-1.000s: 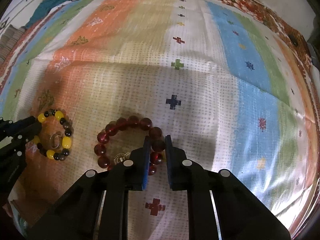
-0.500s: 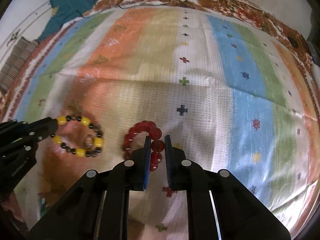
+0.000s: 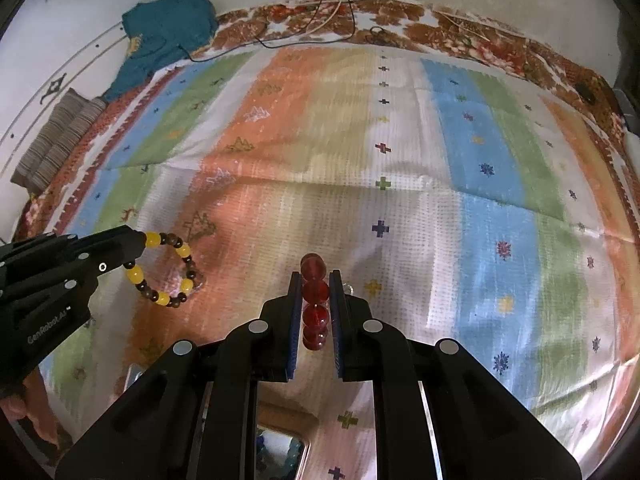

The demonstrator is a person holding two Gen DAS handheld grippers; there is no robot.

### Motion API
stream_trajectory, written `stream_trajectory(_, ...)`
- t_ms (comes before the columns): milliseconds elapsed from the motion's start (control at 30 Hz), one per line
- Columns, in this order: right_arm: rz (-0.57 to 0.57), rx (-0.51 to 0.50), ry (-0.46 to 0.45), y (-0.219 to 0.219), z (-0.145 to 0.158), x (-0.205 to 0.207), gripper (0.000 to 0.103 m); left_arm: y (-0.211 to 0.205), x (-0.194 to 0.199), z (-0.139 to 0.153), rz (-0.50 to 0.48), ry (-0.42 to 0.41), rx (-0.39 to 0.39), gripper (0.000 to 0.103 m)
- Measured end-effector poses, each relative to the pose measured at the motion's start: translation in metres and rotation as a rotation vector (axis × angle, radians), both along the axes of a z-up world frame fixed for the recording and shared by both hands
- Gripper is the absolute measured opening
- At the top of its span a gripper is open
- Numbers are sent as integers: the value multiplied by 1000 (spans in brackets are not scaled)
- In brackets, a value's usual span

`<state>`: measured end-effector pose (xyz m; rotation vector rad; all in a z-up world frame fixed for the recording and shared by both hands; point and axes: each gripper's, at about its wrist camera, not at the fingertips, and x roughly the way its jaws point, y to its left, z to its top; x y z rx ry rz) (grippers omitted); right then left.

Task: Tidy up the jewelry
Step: 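Carry both bracelets over the silver tin and open both tools to drop them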

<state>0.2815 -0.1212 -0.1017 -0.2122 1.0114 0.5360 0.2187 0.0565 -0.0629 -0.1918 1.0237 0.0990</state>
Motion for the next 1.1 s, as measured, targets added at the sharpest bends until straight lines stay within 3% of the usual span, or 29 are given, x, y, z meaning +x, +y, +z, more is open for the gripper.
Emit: stream_trajectory(1100,39,116,-92,-21,47,-60,14,-27,-57,49,-45,-105,-14,10)
